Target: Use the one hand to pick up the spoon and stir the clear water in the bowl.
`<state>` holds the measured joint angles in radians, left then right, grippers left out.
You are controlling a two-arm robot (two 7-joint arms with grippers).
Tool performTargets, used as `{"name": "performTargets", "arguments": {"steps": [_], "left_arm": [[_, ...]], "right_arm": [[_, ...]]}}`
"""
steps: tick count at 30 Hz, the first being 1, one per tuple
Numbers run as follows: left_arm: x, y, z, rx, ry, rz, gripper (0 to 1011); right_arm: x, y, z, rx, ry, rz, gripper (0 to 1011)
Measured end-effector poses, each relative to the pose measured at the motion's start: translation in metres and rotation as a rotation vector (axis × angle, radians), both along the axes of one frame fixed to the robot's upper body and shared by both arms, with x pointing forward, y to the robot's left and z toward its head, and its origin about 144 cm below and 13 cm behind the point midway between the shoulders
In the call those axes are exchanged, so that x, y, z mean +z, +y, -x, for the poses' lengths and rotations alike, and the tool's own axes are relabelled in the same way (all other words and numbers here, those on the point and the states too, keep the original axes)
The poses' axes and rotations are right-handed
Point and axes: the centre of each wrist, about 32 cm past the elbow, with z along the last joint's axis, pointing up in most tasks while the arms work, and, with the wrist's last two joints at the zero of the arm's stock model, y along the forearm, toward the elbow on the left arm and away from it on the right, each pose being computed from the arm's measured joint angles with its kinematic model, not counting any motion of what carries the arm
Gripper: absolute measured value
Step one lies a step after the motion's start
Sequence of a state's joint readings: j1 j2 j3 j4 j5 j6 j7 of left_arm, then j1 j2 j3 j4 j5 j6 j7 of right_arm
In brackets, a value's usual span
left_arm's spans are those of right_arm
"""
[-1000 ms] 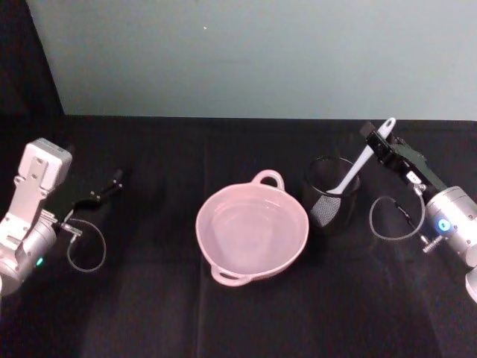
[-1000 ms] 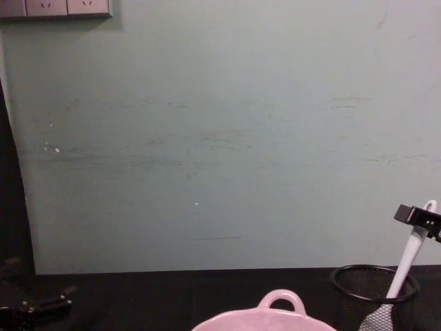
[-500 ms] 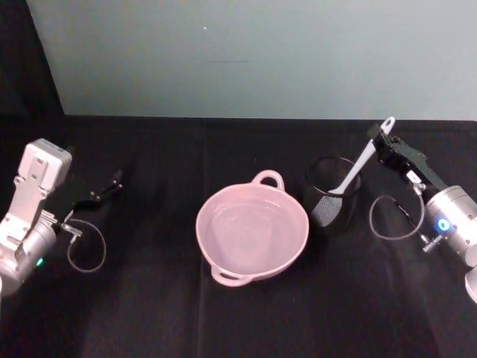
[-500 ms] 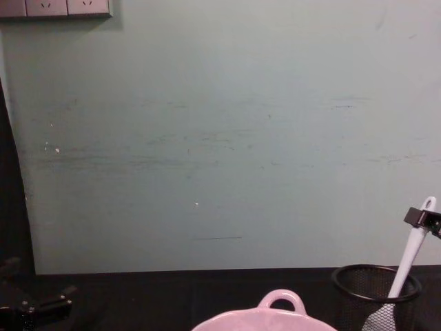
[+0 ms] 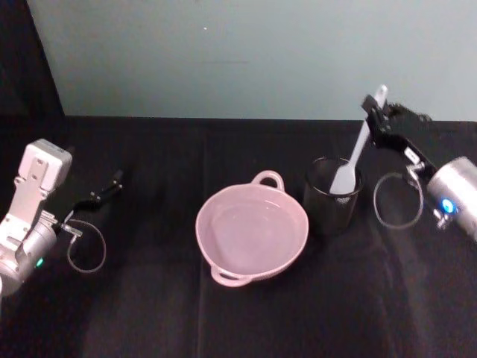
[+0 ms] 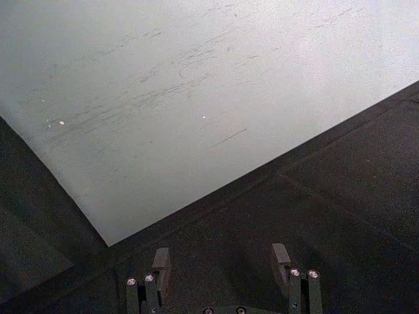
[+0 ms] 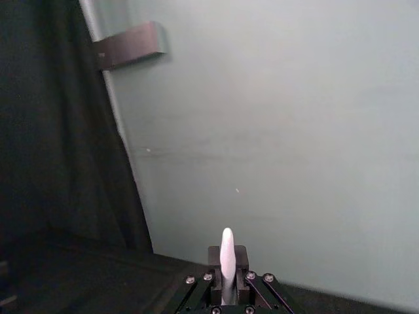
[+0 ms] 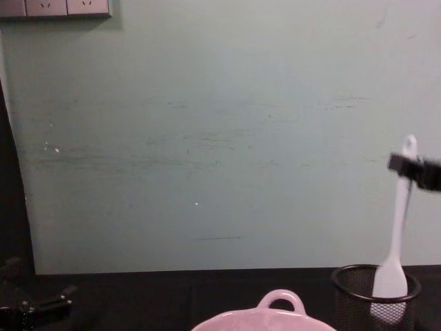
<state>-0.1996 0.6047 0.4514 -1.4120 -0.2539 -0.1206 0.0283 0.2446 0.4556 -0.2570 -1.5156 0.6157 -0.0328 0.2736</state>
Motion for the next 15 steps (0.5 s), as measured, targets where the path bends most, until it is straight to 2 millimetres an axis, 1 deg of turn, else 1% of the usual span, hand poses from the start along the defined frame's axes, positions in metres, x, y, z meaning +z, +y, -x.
{"name": "performTargets", "arguments": {"steps": [2, 8, 15], "left_arm": [[0.0, 0.0, 0.0, 0.0, 0.0, 0.0, 1011], [0.0, 0.0, 0.0, 0.0, 0.0, 0.0, 1011], [0.0, 0.0, 0.0, 0.0, 0.0, 0.0, 1011]], "right_arm": [[0.014, 0.003, 0.0, 0.015, -0.033, 0.044, 121], [0.046, 0.011, 0.003, 0.051, -0.097, 0.12, 120], [0.065, 0.015, 0.006, 0.068, -0.131, 0.162, 120]]}}
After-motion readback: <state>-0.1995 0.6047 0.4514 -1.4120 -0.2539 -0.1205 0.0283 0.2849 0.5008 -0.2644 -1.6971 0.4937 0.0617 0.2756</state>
